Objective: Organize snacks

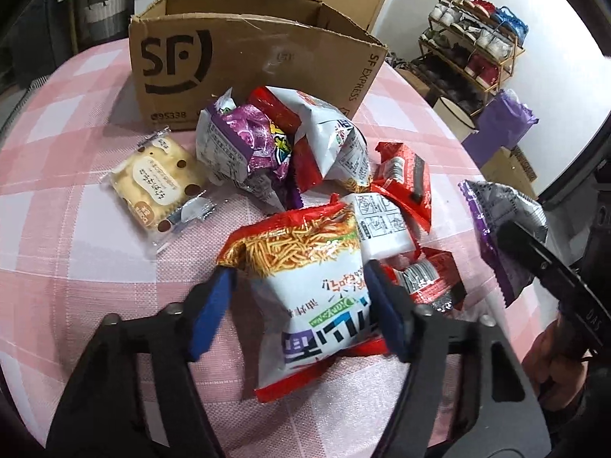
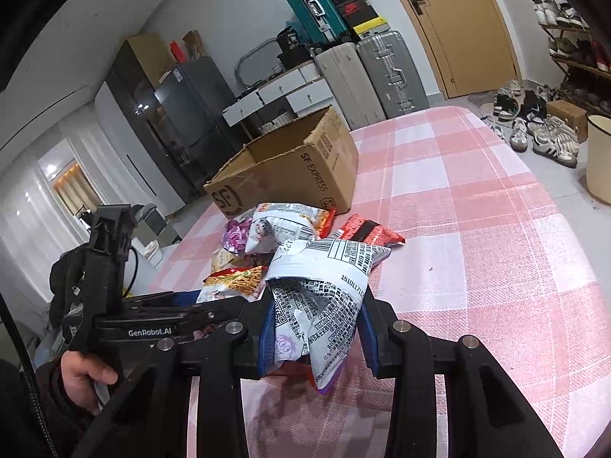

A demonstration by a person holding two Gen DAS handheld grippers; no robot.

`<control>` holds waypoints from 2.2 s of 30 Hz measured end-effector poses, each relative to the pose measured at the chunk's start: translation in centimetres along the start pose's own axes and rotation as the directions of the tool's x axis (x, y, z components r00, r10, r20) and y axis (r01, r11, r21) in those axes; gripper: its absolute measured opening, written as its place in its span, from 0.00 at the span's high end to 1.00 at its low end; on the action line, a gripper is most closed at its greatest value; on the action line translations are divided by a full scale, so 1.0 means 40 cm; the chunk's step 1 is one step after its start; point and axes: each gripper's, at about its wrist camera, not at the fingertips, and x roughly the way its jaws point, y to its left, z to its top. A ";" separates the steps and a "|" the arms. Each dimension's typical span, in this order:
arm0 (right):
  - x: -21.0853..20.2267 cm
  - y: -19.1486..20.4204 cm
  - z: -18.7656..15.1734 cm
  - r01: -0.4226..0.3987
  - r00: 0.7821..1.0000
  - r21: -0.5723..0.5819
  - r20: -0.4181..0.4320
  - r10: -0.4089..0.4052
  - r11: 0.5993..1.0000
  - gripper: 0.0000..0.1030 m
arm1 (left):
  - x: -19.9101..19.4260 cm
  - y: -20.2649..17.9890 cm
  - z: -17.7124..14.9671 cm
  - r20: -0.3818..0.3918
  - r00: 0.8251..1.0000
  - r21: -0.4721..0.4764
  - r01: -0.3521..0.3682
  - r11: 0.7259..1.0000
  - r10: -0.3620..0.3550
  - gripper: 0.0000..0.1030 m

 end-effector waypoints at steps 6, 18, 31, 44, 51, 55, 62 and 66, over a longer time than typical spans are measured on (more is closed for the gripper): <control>0.000 0.000 0.002 0.011 1.000 0.006 -0.008 -0.011 1.000 0.65 | 0.002 0.001 -0.010 -0.013 0.999 0.005 0.043 0.999 -0.043 0.62; -0.044 0.053 0.025 0.033 0.999 -0.039 0.018 -0.033 0.999 0.64 | -0.100 0.004 -0.030 0.065 0.994 0.009 0.084 0.996 -0.084 0.62; -0.133 0.187 0.097 0.002 0.996 -0.126 0.093 0.010 0.992 0.64 | -0.321 0.002 -0.022 0.231 0.965 0.064 0.113 0.992 -0.124 0.62; -0.182 0.374 0.205 -0.029 0.988 -0.238 0.143 0.065 0.971 0.64 | -0.574 0.016 0.033 0.393 0.908 0.115 0.109 0.987 -0.146 0.62; -0.167 0.432 0.270 -0.040 0.984 -0.263 0.157 0.084 0.964 0.64 | -0.685 0.034 0.077 0.438 0.888 0.111 0.098 0.989 -0.137 0.62; -0.158 0.438 0.321 -0.040 0.982 -0.270 0.167 0.088 0.962 0.64 | -0.724 0.054 0.108 0.457 0.880 0.103 0.091 0.991 -0.128 0.61; -0.111 0.436 0.420 -0.040 0.988 -0.264 0.134 0.077 0.964 0.64 | -0.761 0.073 0.200 0.485 0.868 0.099 0.068 0.993 -0.108 0.61; -0.073 0.433 0.468 -0.049 0.989 -0.280 0.123 0.087 0.959 0.64 | -0.754 0.068 0.259 0.483 0.870 0.104 0.055 0.993 -0.098 0.61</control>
